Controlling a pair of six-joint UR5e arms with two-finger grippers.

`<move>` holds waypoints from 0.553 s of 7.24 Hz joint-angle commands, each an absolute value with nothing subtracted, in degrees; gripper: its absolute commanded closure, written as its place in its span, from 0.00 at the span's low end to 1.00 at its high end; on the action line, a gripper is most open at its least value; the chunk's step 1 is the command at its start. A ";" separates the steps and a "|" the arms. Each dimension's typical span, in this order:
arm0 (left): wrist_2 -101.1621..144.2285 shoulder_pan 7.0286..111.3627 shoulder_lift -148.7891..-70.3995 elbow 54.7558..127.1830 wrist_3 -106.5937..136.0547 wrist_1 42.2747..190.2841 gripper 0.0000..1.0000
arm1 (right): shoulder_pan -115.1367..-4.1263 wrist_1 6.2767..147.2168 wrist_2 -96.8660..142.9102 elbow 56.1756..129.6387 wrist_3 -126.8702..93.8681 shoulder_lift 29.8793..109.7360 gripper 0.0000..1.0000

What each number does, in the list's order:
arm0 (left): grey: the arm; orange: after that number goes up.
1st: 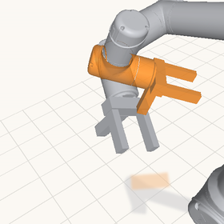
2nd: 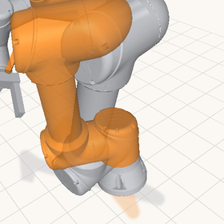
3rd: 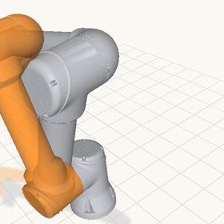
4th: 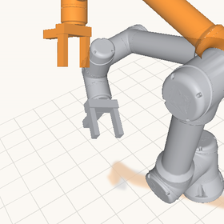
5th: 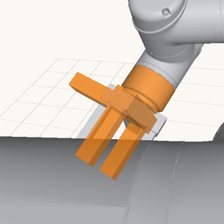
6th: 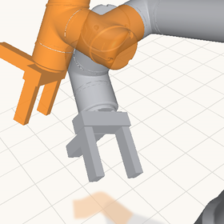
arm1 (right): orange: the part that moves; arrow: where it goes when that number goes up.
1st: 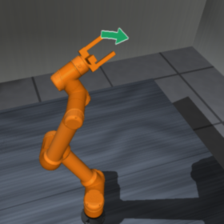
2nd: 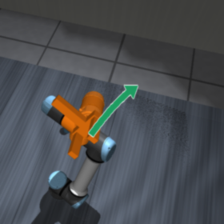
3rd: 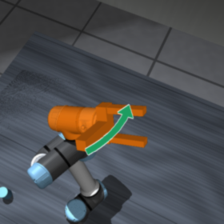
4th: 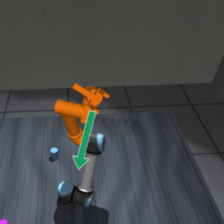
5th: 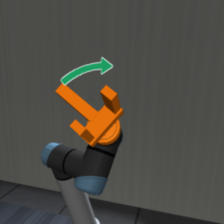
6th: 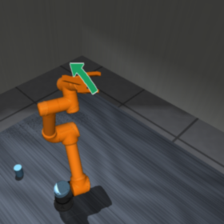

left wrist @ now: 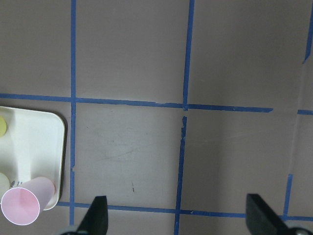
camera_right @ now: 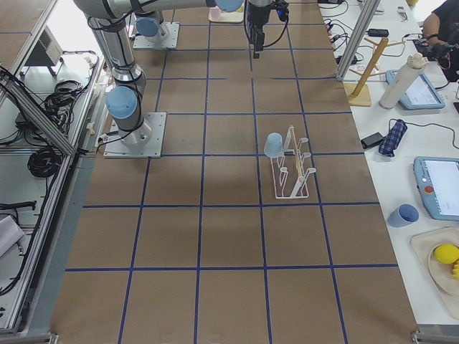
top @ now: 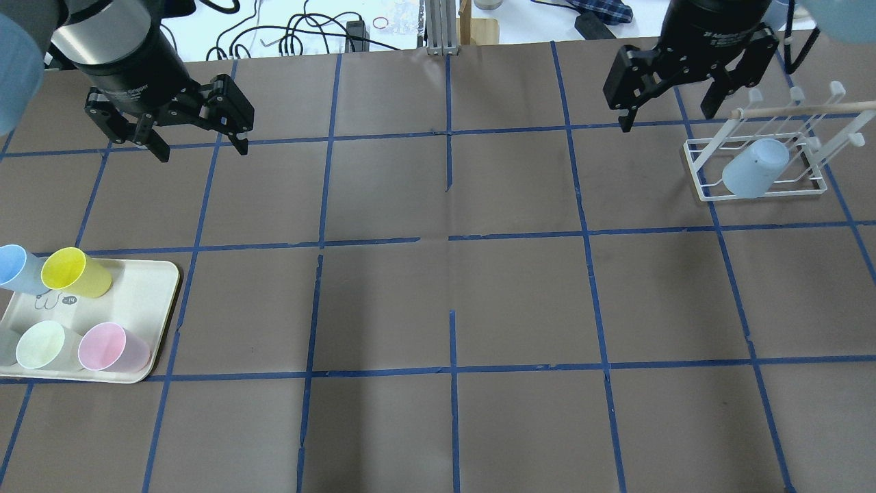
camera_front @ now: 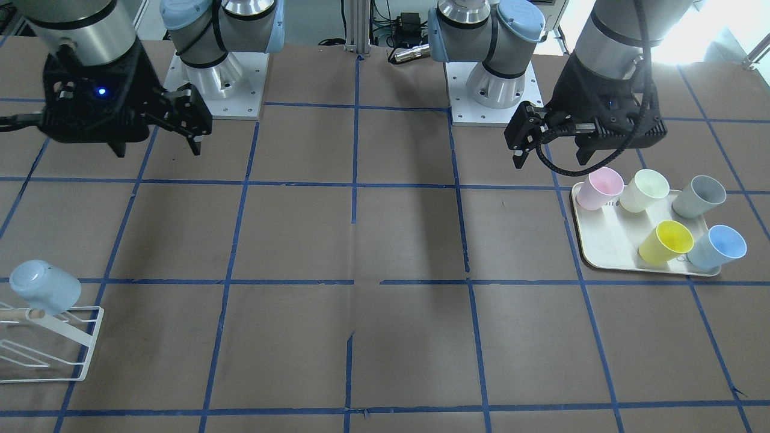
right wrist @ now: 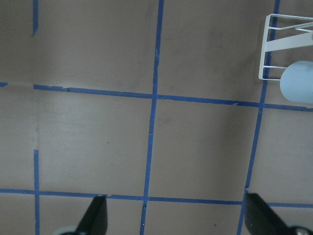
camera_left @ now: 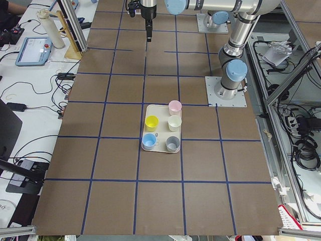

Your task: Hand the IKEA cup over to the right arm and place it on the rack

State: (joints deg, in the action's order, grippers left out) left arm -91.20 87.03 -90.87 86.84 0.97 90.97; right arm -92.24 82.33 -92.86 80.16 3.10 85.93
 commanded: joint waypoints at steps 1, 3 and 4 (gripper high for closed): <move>-91.14 86.84 -90.88 86.84 0.97 90.97 0.00 | -94.04 81.56 -92.02 80.59 -0.87 86.48 0.00; -91.32 86.84 -90.79 87.10 0.97 90.97 0.00 | -94.04 82.17 -88.89 80.60 -1.05 86.39 0.00; -91.23 87.01 -90.70 87.27 0.97 90.88 0.00 | -94.04 82.26 -89.55 80.60 -1.05 86.48 0.00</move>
State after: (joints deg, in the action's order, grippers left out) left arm -91.26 86.88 -90.82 87.05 0.97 90.93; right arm -94.01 82.01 -90.06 80.59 -0.94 86.32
